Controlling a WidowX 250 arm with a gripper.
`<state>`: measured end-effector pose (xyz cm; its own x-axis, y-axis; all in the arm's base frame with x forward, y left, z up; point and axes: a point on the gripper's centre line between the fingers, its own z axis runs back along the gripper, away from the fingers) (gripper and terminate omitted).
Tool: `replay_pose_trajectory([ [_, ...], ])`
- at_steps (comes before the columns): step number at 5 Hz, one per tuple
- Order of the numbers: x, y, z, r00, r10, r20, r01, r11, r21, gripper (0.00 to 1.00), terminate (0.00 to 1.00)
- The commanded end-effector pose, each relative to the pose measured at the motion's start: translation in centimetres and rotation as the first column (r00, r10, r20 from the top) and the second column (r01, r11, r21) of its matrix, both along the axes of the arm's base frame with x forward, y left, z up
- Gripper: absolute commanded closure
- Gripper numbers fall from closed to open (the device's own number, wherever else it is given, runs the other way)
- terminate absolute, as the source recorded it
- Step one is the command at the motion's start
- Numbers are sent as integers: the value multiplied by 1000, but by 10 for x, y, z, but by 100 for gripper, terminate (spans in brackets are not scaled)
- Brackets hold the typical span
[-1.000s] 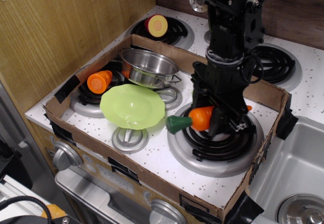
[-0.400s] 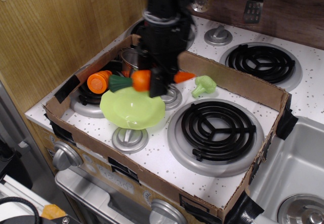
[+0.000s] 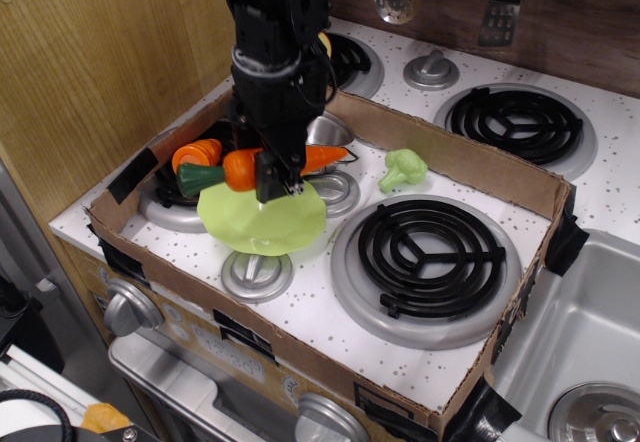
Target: Put carrot on plate
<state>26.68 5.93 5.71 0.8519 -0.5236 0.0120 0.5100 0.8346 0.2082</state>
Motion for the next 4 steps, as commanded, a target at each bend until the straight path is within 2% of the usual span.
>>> replay_pose_trajectory([
  [1, -2, 5, 6, 998, -2, 64, 2, 1000, -2, 100, 0],
  [4, -2, 13, -4, 996, -32, 86, 31, 999, 19, 100, 0],
])
